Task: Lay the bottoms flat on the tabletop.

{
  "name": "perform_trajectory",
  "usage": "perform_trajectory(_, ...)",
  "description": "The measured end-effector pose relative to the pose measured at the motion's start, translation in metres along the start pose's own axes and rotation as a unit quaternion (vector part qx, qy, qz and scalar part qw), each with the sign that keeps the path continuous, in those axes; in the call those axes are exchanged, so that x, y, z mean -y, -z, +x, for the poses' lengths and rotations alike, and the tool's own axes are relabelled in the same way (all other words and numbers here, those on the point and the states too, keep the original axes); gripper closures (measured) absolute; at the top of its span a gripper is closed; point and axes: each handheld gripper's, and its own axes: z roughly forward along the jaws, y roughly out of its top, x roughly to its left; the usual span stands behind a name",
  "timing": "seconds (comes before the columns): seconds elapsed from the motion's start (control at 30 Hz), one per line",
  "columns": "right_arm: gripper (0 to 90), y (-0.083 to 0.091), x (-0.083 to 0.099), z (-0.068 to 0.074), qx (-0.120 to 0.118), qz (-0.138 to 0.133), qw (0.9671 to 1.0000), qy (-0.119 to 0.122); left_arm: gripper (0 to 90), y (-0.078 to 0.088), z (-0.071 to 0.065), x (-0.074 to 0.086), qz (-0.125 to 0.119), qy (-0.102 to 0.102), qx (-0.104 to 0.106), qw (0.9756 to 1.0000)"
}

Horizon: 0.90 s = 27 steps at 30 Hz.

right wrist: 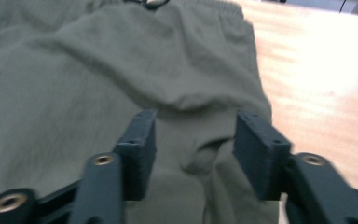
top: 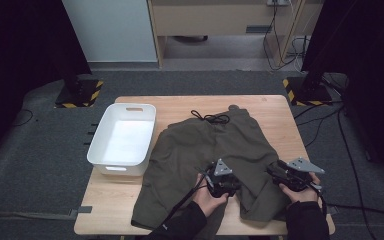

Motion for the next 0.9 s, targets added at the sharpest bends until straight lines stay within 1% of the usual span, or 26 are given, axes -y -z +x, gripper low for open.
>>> perform_trajectory(0.03, 41.9, 0.0, 0.002, 0.0, -0.002, 0.009, 1.0, -0.001, 54.9, -0.005, -0.001, 0.001, 0.007, -0.011, -0.006, 0.9999)
perform_trajectory(0.07, 40.6, -0.001, 0.004, -0.001, 0.001, 0.016, 0.9999, -0.004, 54.3, -0.01, -0.002, 0.002, 0.012, -0.018, -0.019, 0.9996)
perform_trajectory(0.1, 39.8, -0.002, 0.006, -0.001, 0.005, 0.024, 0.9997, -0.007, 54.0, -0.014, -0.001, 0.004, 0.018, -0.017, -0.027, 0.9993)
perform_trajectory(0.13, 39.7, -0.003, 0.008, -0.003, 0.005, 0.033, 0.9994, -0.01, 54.3, -0.018, -0.001, 0.005, 0.025, -0.016, -0.029, 0.9991)
perform_trajectory(0.17, 39.6, -0.004, 0.01, -0.004, 0.007, 0.038, 0.9992, -0.014, 54.6, -0.022, -0.001, 0.007, 0.03, -0.02, -0.033, 0.9988)
perform_trajectory(0.2, 39.0, -0.006, 0.012, -0.006, 0.01, 0.044, 0.9988, -0.018, 55.3, -0.026, -0.001, 0.008, 0.036, -0.03, -0.041, 0.998)
perform_trajectory(0.23, 38.7, -0.008, 0.013, -0.008, 0.012, 0.051, 0.9984, -0.022, 56.5, -0.028, -0.001, 0.009, 0.03, -0.034, -0.044, 0.998)
perform_trajectory(0.27, 38.7, -0.01, 0.015, -0.009, 0.015, 0.058, 0.9979, -0.024, 58.5, -0.029, -0.002, 0.009, 0.028, -0.033, -0.046, 0.998)
perform_trajectory(0.3, 39.0, -0.012, 0.016, -0.011, 0.019, 0.064, 0.9974, -0.026, 60.8, -0.029, -0.003, 0.009, 0.029, -0.036, -0.054, 0.9975)
perform_trajectory(0.33, 40.8, -0.014, 0.018, -0.012, 0.019, 0.071, 0.9969, -0.028, 66.7, -0.029, -0.004, 0.009, 0.031, -0.045, -0.06, 0.9967)
perform_trajectory(0.37, 44.8, -0.016, 0.019, -0.014, 0.019, 0.077, 0.9963, -0.03, 72.2, -0.029, -0.005, 0.01, 0.031, -0.048, -0.062, 0.9964)
perform_trajectory(0.4, 50.2, -0.018, 0.02, -0.015, 0.019, 0.085, 0.9958, -0.03, 75.8, -0.029, -0.005, 0.01, 0.032, -0.044, -0.061, 0.9966)
perform_trajectory(0.43, 59.4, -0.019, 0.02, -0.016, 0.023, 0.087, 0.9954, -0.033, 81.3, -0.028, -0.006, 0.01, 0.034, -0.043, -0.063, 0.9965)
perform_trajectory(0.47, 67.6, -0.02, 0.019, -0.017, 0.021, 0.09, 0.9952, -0.034, 84.5, -0.027, -0.006, 0.01, 0.036, -0.041, -0.062, 0.9966)
perform_trajectory(0.5, 75.5, -0.021, 0.018, -0.018, 0.019, 0.089, 0.9954, -0.031, 87.8, -0.026, -0.007, 0.01, 0.038, -0.043, -0.061, 0.9965)
perform_trajectory(0.53, 83.2, -0.02, 0.016, -0.019, 0.016, 0.085, 0.9959, -0.029, 88.6, -0.024, -0.007, 0.011, 0.043, -0.041, -0.061, 0.9964)
perform_trajectory(0.57, 87.2, -0.019, 0.014, -0.019, 0.017, 0.077, 0.9965, -0.028, 88.9, -0.021, -0.007, 0.011, 0.042, -0.038, -0.058, 0.9967)
perform_trajectory(0.6, 88.8, -0.018, 0.012, -0.019, 0.022, 0.073, 0.9967, -0.026, 89.1, -0.017, -0.007, 0.012, 0.037, -0.036, -0.051, 0.9974)
perform_trajectory(0.63, 89.2, -0.017, 0.01, -0.02, 0.028, 0.065, 0.9973, -0.019, 89.2, -0.013, -0.007, 0.013, 0.033, -0.03, -0.043, 0.9981)
perform_trajectory(0.67, 89.3, -0.016, 0.007, -0.02, 0.034, 0.057, 0.9976, -0.018, 89.3, -0.007, -0.008, 0.014, 0.034, -0.027, -0.033, 0.9985)
perform_trajectory(0.73, 89.4, -0.015, 0.005, -0.022, 0.047, 0.042, 0.9978, -0.019, 89.3, 0.005, -0.011, 0.015, 0.037, -0.035, -0.03, 0.9983)
perform_trajectory(0.77, 89.4, -0.015, 0.003, -0.023, 0.055, 0.036, 0.9977, -0.019, 89.3, 0.011, -0.012, 0.016, 0.041, -0.037, -0.027, 0.9981)
perform_trajectory(0.83, 89.2, -0.016, 0.001, -0.026, 0.073, 0.027, 0.9968, -0.017, 89.3, 0.02, -0.014, 0.018, 0.047, -0.03, -0.013, 0.9983)
perform_trajectory(0.9, 88.0, -0.019, 0.0, -0.028, 0.081, 0.021, 0.9962, -0.023, 89.2, 0.026, -0.018, 0.022, 0.051, -0.032, -0.003, 0.9982)
